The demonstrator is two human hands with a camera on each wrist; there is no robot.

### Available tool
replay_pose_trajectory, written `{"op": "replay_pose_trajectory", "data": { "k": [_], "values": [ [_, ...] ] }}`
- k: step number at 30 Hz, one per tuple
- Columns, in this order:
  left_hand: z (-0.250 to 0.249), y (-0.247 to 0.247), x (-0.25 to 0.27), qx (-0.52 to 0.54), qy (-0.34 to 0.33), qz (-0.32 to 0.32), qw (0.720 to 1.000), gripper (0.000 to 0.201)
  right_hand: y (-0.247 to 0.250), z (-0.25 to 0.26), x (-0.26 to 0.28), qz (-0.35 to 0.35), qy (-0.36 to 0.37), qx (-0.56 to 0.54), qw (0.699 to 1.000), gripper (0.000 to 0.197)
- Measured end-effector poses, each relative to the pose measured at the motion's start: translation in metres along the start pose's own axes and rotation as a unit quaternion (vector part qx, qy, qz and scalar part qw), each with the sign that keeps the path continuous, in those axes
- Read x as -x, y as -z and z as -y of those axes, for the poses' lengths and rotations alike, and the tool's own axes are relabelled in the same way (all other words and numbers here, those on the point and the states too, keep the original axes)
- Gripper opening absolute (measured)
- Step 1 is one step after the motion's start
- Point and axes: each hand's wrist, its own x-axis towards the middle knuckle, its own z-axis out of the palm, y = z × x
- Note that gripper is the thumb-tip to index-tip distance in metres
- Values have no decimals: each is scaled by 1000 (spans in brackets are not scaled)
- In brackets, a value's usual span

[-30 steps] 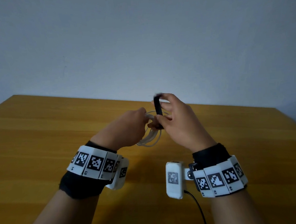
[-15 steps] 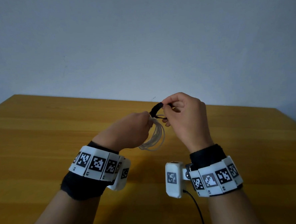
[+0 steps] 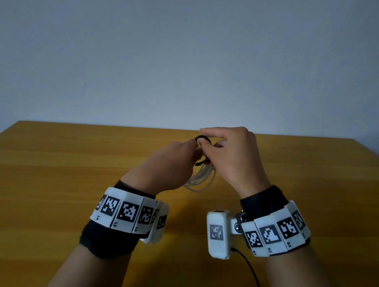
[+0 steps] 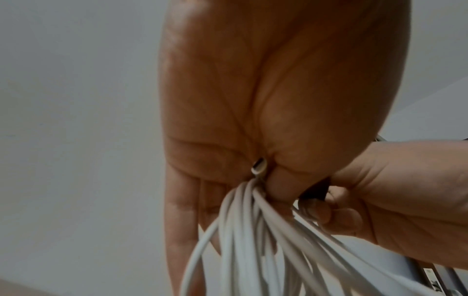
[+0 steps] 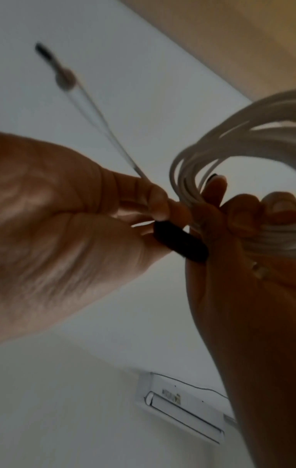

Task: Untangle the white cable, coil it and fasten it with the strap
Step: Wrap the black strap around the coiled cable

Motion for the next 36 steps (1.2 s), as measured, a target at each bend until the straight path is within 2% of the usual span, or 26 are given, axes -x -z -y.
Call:
{"op": "replay_pose_trajectory", "data": {
  "k": [3, 8, 10, 12, 17, 22, 26, 30, 36],
  "values": [
    [0, 1, 1, 9, 12, -8, 1000, 15, -1, 1, 1, 29, 28, 27, 999, 19],
    [-3, 1, 1, 28, 50, -2, 998, 7, 1, 2, 1, 76, 33, 39, 996, 18],
    [-1, 0, 1, 51, 48, -14, 997, 2, 2, 4, 1, 94, 30, 35, 995, 18],
    [1, -1, 1, 64, 29, -38, 997, 6, 2, 5, 1, 104, 25, 32, 994, 18],
    [5, -3, -1, -10, -8, -63, 998, 13, -1, 4, 0, 112, 39, 41, 992, 21],
    [3, -4, -1, 12, 0, -58, 998, 24, 3, 6, 1, 115, 51, 50, 991, 23],
    [4, -1, -2, 30, 51, -52, 997, 12, 0, 8, 2, 118, 69, 48, 989, 21],
    [6, -1, -3, 9, 52, -71, 996, 13, -2, 8, 3, 109, 70, 36, 991, 23],
    [13, -4, -7, 8, 44, -116, 992, 14, 0, 10, 2, 86, 50, -38, 994, 26]
  ]
}}
